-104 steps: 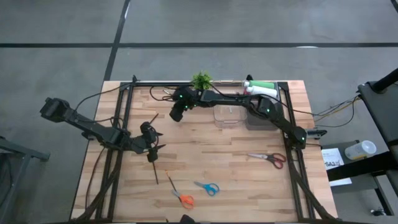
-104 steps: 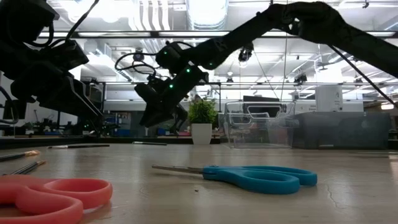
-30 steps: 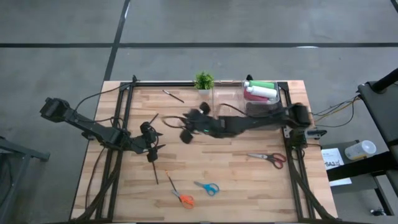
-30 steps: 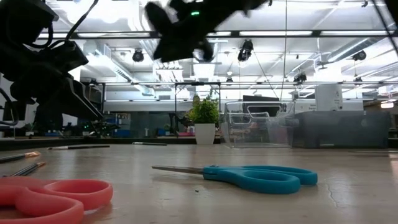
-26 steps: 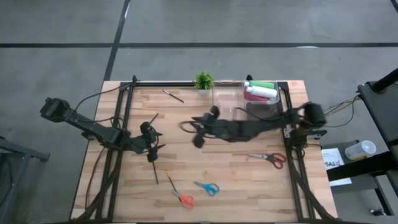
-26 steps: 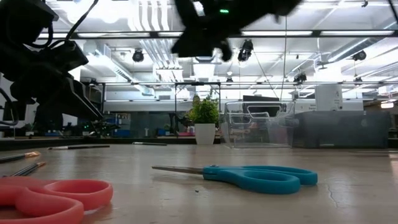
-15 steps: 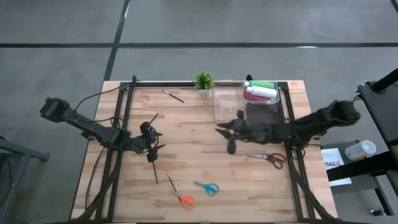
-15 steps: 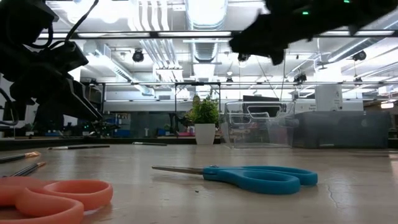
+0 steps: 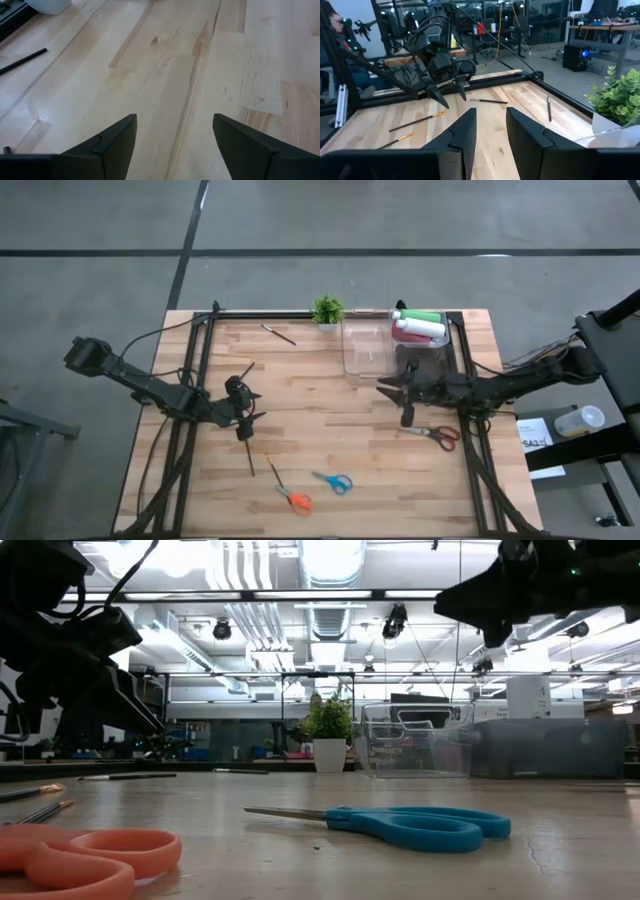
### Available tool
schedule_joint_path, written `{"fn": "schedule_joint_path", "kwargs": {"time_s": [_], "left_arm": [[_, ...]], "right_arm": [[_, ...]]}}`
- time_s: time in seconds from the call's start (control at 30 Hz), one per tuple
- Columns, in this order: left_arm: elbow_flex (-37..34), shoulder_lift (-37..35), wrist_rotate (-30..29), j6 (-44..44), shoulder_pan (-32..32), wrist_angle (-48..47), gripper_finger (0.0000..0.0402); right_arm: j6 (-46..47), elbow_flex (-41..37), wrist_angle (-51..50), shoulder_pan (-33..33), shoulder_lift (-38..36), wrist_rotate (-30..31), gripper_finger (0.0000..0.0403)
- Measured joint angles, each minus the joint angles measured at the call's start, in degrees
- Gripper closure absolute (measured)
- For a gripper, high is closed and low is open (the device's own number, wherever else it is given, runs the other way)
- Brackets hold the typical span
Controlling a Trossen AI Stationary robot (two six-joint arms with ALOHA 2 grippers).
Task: Pick & Place Paint Supplies
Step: Put the bottom silver paintbrush into the black bin
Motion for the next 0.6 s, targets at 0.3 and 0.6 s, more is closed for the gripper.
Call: {"fn": "schedule_joint_path", "kwargs": {"time_s": [0.3, 0.6], "left_arm": [[0.0, 0.0, 0.01, 0.0, 0.0, -0.02, 0.0135], [0.0, 0.0, -0.01, 0.0, 0.0, 0.0, 0.0135]], "right_arm": [[-6.84, -1.97, 1.21, 0.0, -1.75, -0.14, 0.0298], [-4.55, -2.07, 0.64, 0.0, 0.0, -0.12, 0.0298]]}}
